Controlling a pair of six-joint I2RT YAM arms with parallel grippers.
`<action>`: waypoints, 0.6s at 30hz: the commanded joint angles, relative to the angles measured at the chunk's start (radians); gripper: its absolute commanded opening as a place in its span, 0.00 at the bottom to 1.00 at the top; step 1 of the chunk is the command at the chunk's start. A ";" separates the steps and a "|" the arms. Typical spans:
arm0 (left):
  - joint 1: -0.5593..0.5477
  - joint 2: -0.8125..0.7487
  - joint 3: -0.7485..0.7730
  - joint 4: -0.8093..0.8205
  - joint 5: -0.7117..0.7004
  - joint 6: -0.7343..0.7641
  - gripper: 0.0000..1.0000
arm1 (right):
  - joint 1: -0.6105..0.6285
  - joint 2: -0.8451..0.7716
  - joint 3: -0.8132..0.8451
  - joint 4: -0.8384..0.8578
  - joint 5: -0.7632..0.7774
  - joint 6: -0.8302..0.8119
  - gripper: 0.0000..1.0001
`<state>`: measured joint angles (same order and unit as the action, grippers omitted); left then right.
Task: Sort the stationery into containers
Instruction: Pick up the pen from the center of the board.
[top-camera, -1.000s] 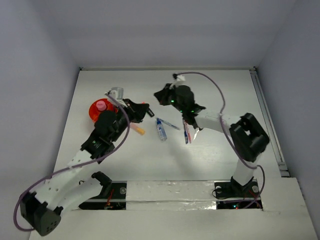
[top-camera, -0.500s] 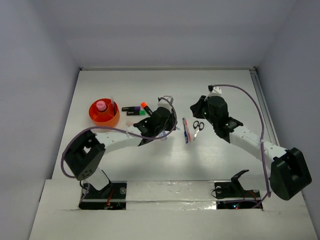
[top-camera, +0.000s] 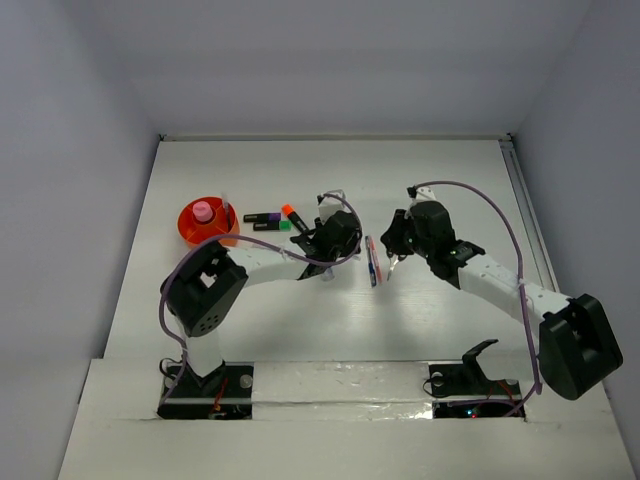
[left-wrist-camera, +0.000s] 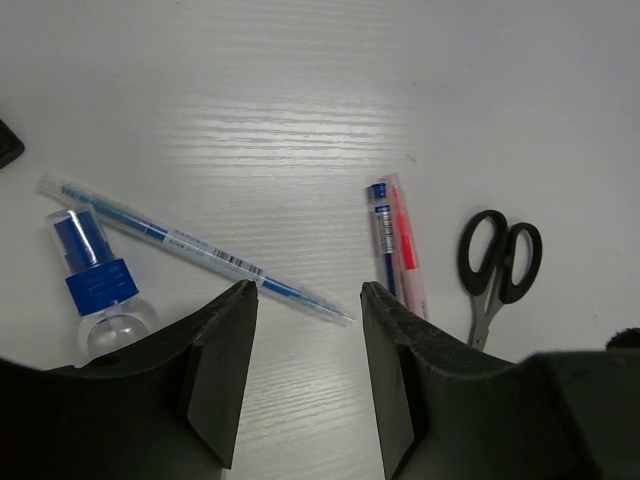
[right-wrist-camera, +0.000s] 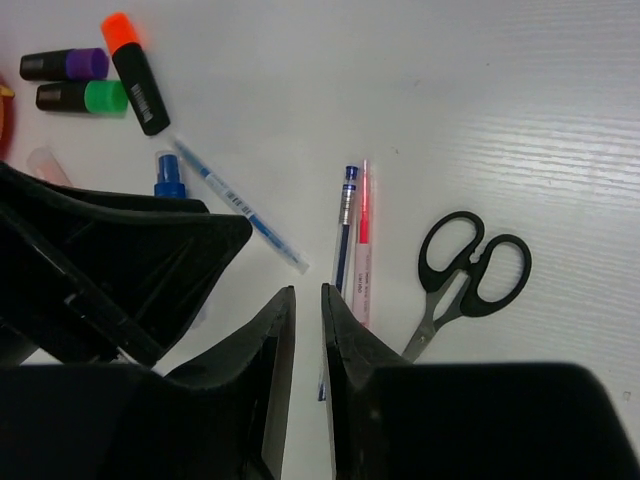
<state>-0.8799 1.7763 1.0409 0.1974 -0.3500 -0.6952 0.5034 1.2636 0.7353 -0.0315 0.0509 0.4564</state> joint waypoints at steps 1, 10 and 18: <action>0.001 0.000 0.025 -0.042 -0.072 -0.056 0.43 | -0.005 -0.007 -0.007 0.021 -0.040 -0.019 0.23; 0.010 0.040 0.034 -0.113 -0.101 -0.076 0.45 | -0.005 0.002 -0.016 0.021 -0.080 -0.021 0.25; 0.030 0.072 0.048 -0.093 -0.110 -0.055 0.43 | -0.005 0.011 -0.030 0.077 -0.131 -0.010 0.28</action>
<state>-0.8585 1.8393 1.0500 0.1040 -0.4282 -0.7593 0.5034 1.2663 0.7185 -0.0143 -0.0475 0.4488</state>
